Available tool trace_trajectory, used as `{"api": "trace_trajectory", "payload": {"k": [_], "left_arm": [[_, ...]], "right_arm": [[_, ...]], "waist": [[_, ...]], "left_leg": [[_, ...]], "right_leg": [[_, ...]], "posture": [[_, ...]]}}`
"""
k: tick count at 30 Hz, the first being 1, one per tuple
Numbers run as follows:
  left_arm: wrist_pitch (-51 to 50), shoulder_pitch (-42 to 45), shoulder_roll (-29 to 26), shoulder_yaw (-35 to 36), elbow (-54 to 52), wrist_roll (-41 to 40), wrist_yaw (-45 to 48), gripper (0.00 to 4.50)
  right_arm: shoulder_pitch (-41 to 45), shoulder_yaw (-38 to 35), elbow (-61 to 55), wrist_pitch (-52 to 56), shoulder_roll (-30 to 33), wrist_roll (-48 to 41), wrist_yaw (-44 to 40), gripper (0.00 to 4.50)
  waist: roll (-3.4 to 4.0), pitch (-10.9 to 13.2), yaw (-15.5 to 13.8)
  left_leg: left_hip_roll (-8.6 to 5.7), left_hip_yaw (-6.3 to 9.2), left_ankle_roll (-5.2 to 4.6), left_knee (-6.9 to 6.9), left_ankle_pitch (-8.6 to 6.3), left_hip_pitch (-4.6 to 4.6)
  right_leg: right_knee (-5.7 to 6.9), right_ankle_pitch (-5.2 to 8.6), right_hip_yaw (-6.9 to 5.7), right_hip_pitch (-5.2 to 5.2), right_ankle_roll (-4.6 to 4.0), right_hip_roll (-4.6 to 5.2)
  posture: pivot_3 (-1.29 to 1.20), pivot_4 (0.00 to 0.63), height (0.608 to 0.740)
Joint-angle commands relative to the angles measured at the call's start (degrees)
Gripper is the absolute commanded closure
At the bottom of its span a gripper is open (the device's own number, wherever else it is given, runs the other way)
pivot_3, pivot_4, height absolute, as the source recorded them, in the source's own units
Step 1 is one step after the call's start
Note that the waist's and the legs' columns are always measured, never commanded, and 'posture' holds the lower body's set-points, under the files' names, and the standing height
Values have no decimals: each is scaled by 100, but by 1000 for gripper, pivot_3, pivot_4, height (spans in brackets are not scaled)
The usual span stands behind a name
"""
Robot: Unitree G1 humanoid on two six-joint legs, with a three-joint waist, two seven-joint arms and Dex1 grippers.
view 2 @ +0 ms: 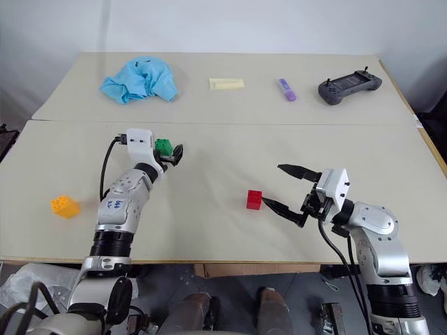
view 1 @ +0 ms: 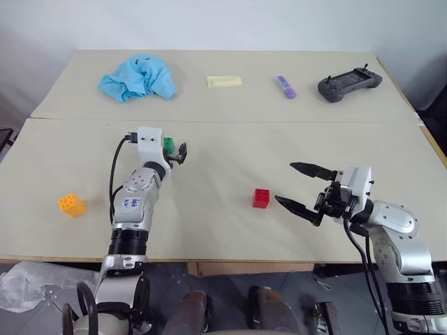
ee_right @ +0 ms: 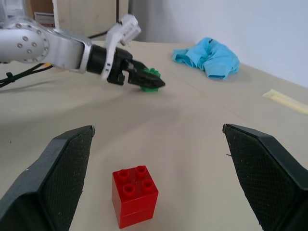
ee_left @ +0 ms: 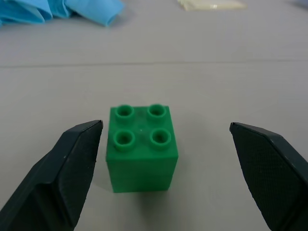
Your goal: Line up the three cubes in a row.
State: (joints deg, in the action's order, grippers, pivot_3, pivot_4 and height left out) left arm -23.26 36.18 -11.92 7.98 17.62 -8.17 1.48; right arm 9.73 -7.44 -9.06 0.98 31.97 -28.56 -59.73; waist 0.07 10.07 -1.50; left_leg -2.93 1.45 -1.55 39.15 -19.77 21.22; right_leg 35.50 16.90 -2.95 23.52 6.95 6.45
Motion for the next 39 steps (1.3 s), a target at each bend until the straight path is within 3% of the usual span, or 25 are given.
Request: {"api": "trace_trajectory", "payload": {"k": [1, 8, 12, 17, 20, 25, 30, 39], "left_arm": [[-119, 152, 44, -24, -96, 74, -82, 873], [-579, -113, -122, -249, -629, 14, 433, 3009], [64, -316, -790, -263, -915, -483, 2153, 2998], [682, -446, -2026, -627, -919, -1347, 5665, 2998], [1501, -312, -2280, -1040, -518, -1333, 7143, 2998], [2980, 455, -1801, -1612, 1075, -715, 8000, 2998], [4072, 1073, -1399, -1889, 2602, -89, 7985, 2998], [4678, 1775, -807, -1943, 4033, 438, 7717, 2998]], "right_arm": [[-76, -197, -254, 43, 101, -182, 21, 0], [-189, -228, -291, -3, 128, -168, 102, 0], [-263, -274, -306, -30, 192, -136, 116, 0], [-289, -479, -153, -36, 400, -184, 7, 0], [-344, -585, -79, -32, 525, -216, -98, 0], [-544, -656, -155, -69, 597, -183, -142, 0], [-828, -787, -378, -59, 593, -231, -56, 0], [-1585, -1108, -475, -187, 710, -148, -147, 0]], "waist": [[0, 0, -2], [-1, 0, -1], [0, 0, 16], [1, 0, 28], [2, 0, 3], [0, 1, -36], [-2, 2, 8], [-11, 7, -5]], "left_leg": [[0, 0, 0, 0, 0, 0], [-1, 0, 0, 1, 0, 0], [2, 0, 1, 0, 0, -1], [8, -2, 5, -1, 2, -1], [7, -1, 4, -2, 2, -2], [-10, 21, -8, 2, 8, 2], [-21, 8, -19, -1, 8, 7], [-29, -16, -40, 1, 14, 6]], "right_leg": [[0, 0, 0, 0, 0, 0], [0, 0, 1, -1, 0, 3], [0, 0, 2, 0, 0, 3], [-6, 1, 0, -1, -2, 2], [-9, 2, 0, -6, -4, 5], [-43, -1, -6, -24, 1, 2], [-8, -3, -18, -12, 6, 0], [0, -11, 1, -7, 22, 3]], "posture": [[0, 150, 740], [0, 150, 740], [0, 150, 740], [0, 150, 740], [0, 150, 740], [0, 150, 740], [0, 150, 740], [0, 150, 740]]}}
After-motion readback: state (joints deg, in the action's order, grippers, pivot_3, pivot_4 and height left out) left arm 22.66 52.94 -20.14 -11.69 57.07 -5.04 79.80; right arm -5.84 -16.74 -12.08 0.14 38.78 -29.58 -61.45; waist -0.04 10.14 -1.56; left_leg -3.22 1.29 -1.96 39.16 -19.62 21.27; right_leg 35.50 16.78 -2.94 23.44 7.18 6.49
